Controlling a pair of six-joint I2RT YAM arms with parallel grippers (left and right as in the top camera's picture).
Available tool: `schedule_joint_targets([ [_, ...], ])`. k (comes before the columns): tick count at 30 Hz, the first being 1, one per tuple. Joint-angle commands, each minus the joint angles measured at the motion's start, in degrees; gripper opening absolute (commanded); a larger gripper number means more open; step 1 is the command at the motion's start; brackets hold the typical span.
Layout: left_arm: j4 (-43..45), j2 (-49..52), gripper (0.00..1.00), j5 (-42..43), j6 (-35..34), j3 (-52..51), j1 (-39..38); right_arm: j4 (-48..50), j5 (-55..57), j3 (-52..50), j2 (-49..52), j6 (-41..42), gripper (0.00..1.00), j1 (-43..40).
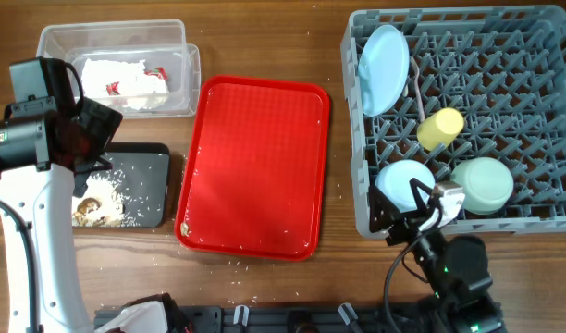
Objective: Sort waste into correct bins and load items into the dishwasher rack
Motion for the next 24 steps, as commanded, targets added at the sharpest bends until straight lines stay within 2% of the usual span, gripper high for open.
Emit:
schedule_joint_targets([
  [1, 0.0, 0.1, 1.0, -0.5, -0.3, 0.2, 0.3, 1.4, -3.3, -2.1, -3.9, -4.0, 1.0, -1.5],
  [6, 0.0, 0.1, 1.0, -0.5, -0.3, 0.2, 0.3, 2.1, -3.5, -2.4, -4.2, -4.3, 1.0, -3.7],
  [11, 0.0, 0.1, 1.0, -0.5, -0.3, 0.2, 0.3, 14.8, -3.4, -6.8, -4.2, -4.7, 1.0, -6.0],
  [16, 0.0, 0.1, 1.0, -0.5, -0.3, 0.2, 0.3, 16.5, -3.6, -6.8, -4.2, -11.2, 1.0, -6.1],
  [21, 0.0, 0.1, 1.0, -0.5, -0.3, 0.2, 0.3, 15.4, -3.0, -6.8, -4.2, -21.9, 1.0, -7.8],
  [24, 0.0, 0.1, 1.0, -0.5, -0.3, 0.2, 0.3, 13.2, -1.8, -6.8, -4.2, -22.4, 1.0, -10.7],
])
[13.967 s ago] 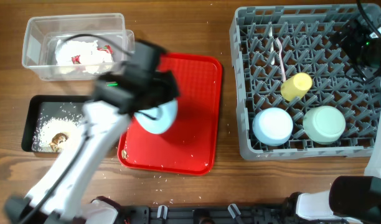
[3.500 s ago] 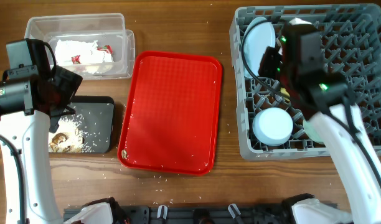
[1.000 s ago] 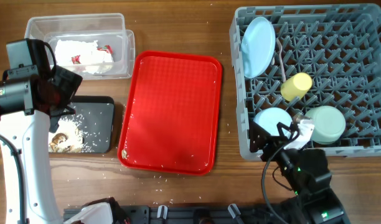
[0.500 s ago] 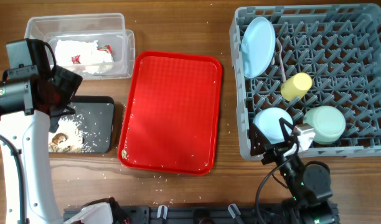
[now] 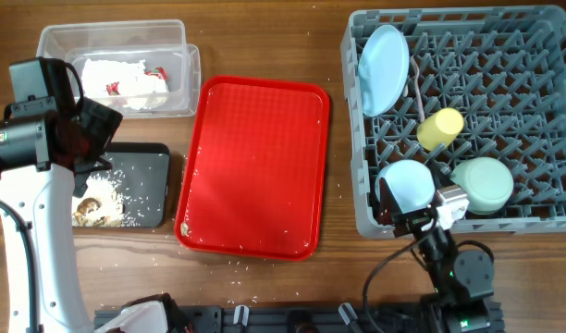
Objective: Sort waste into correct bins and load items into the dishwasher rack
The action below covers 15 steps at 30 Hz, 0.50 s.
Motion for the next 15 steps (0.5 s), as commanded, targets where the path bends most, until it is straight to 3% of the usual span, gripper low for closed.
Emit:
schedule_joint_targets([
  [1, 0.0, 0.1, 1.0, -0.5, -0.3, 0.2, 0.3, 0.1, 0.9, -0.1, -0.6, -2.9, 1.0, -2.4],
  [15, 0.0, 0.1, 1.0, -0.5, -0.3, 0.2, 0.3, 0.2, 2.3, -0.1, -0.6, -4.0, 1.0, -9.9],
])
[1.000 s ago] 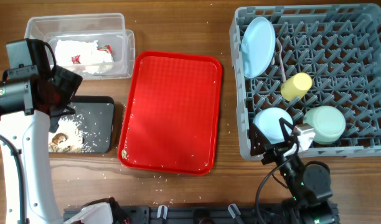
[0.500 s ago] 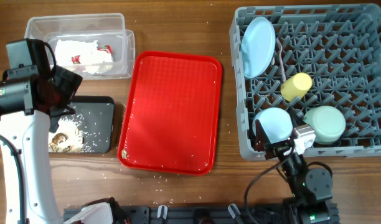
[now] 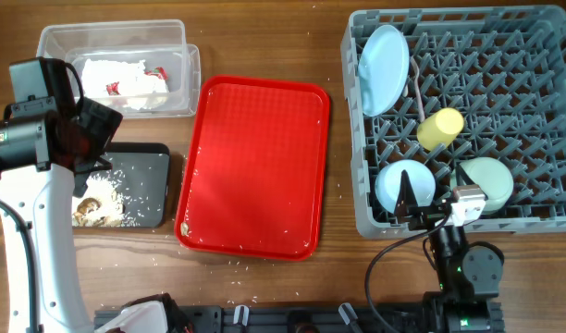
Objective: Sort waste into correct bins and load items into the dishwasher rack
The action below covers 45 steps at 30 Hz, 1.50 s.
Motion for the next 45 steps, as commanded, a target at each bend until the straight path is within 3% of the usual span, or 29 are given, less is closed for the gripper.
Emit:
schedule_joint_targets([
  [1, 0.0, 0.1, 1.0, -0.5, -0.3, 0.2, 0.3, 0.2, 2.5, -0.1, -0.6, -0.5, 1.0, -0.5],
  [5, 0.0, 0.1, 1.0, -0.5, -0.3, 0.2, 0.3, 0.4, 5.4, -0.1, -0.6, 2.1, 1.0, -0.5],
  [11, 0.0, 0.1, 1.0, -0.5, -0.3, 0.2, 0.3, 0.4, 4.9, -0.1, -0.6, -4.6, 1.0, -0.5],
  [45, 0.0, 0.1, 1.0, -0.5, -0.3, 0.2, 0.3, 0.4, 4.0, -0.1, -0.6, -4.5, 1.0, -0.5],
])
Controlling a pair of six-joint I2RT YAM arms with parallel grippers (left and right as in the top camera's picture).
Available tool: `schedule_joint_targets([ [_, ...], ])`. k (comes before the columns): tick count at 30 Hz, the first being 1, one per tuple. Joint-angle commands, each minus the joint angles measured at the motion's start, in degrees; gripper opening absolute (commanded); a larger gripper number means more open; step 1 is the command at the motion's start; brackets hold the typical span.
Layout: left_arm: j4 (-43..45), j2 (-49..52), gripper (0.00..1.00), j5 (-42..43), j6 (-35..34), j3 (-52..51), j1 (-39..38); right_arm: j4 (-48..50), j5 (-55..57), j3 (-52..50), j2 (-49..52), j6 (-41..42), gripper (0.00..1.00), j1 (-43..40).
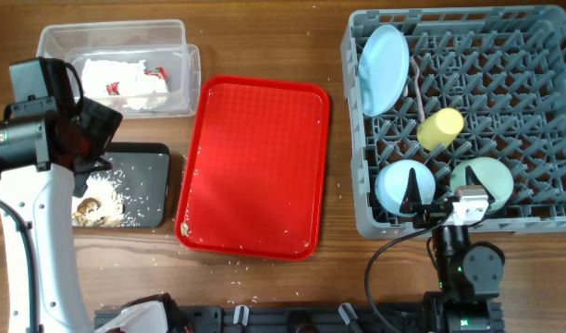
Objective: Sort waste into correct bins and load items into the dishwasher rack
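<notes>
The grey dishwasher rack (542,222) at the right holds an upright light blue plate (383,55), a yellow cup (440,128), a blue bowl (397,183) and a pale green bowl (486,178). My right gripper (418,203) is at the rack's front edge, open, one dark finger lying across the blue bowl. The red tray (255,166) lies bare mid-table. My left gripper (91,159) hangs over the black tray (140,185) of food scraps, its fingers hidden under the arm.
Two clear bins (116,42) at the back left hold white paper waste with red bits. Crumbs are scattered near the red tray's front edge. A pink utensil (416,92) stands in the rack beside the plate.
My right gripper has shifted slightly to the right over the blue bowl. The bowl, the other dishes and the left arm are where they were.
My right gripper was first at the rack's front left corner, against the blue bowl. At each later moment it stood further right along the front edge, fingers spread over the bowl. The bowl stayed in the rack. The left arm never moved.
</notes>
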Motion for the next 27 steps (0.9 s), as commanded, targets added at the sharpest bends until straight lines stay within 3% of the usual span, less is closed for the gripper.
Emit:
schedule_joint_targets([
  [1, 0.0, 0.1, 1.0, -0.5, -0.3, 0.2, 0.3, 0.3, 0.1, -0.1, -0.6, -1.1, 1.0, -0.2],
  [19, -4.0, -0.2, 1.0, -3.1, 0.5, 0.0, -0.5, 0.3, 0.1, -0.1, -0.6, -1.1, 1.0, -0.2],
  [23, 0.1, -2.9, 1.0, -3.1, 7.5, -3.1, -3.0, 0.3, 0.1, -0.1, -0.6, -1.1, 1.0, -0.2],
  [27, 5.4, -8.7, 1.0, -2.5, 9.0, -9.9, -4.3, 0.3, 0.1, -0.1, -0.6, -1.1, 1.0, -0.2],
])
